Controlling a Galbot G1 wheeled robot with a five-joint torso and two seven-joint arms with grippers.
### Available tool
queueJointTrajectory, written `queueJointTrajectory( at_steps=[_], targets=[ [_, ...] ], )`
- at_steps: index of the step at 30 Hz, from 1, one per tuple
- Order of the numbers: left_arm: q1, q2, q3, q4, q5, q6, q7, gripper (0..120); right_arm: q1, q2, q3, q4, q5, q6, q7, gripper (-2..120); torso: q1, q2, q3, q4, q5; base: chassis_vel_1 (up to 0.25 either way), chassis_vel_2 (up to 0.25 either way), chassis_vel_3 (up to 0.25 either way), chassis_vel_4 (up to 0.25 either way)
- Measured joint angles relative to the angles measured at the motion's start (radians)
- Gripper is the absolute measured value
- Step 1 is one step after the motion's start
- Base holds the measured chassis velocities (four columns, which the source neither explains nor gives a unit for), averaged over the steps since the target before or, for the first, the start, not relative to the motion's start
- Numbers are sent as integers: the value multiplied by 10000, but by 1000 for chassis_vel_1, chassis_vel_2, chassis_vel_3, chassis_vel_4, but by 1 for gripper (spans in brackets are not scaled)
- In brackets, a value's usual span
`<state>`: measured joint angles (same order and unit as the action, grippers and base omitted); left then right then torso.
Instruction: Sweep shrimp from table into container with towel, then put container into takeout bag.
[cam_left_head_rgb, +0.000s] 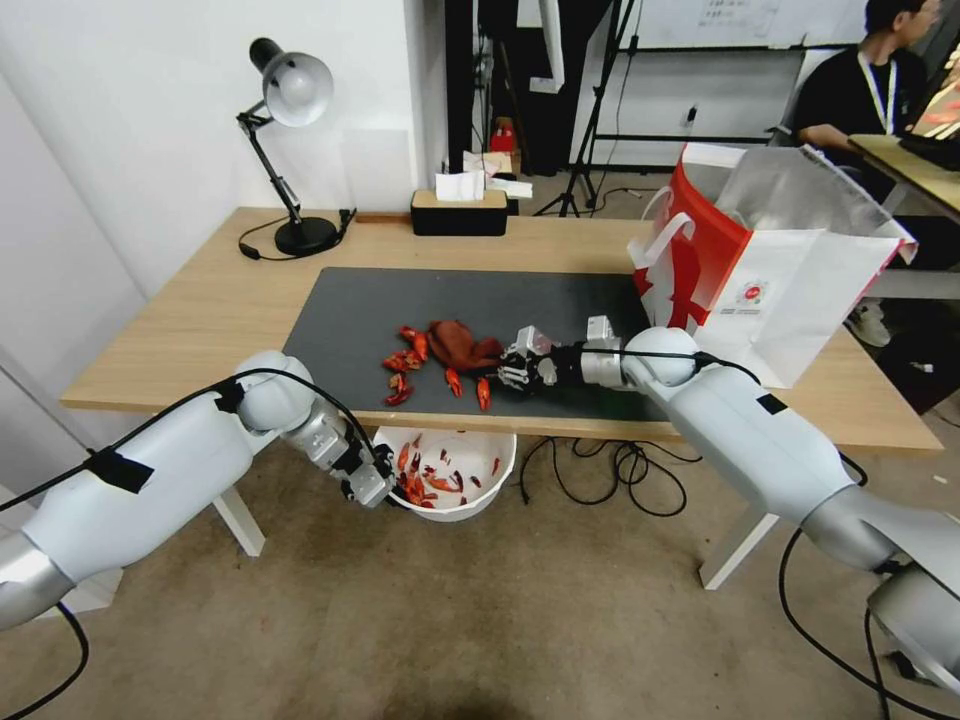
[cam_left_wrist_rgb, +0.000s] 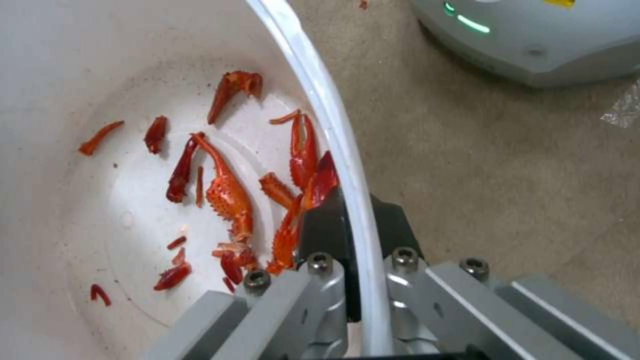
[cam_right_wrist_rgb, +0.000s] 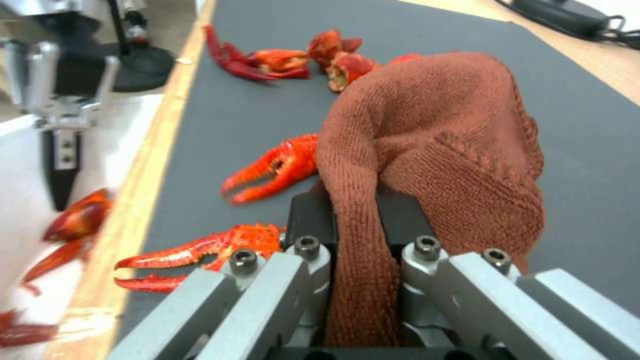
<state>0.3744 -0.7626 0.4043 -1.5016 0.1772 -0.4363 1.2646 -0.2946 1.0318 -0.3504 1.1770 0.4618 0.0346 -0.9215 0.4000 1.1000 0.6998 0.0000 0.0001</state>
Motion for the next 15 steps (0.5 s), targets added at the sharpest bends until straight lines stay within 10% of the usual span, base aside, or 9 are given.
queueJointTrajectory(
  at_steps=[15],
  targets=[
    [-182,-129,95,82,-35,3,1,0,-484,-588,-123,1155,60,-100,-90,6,-1,0,-1,1,1,0,0,0,0]
  ],
)
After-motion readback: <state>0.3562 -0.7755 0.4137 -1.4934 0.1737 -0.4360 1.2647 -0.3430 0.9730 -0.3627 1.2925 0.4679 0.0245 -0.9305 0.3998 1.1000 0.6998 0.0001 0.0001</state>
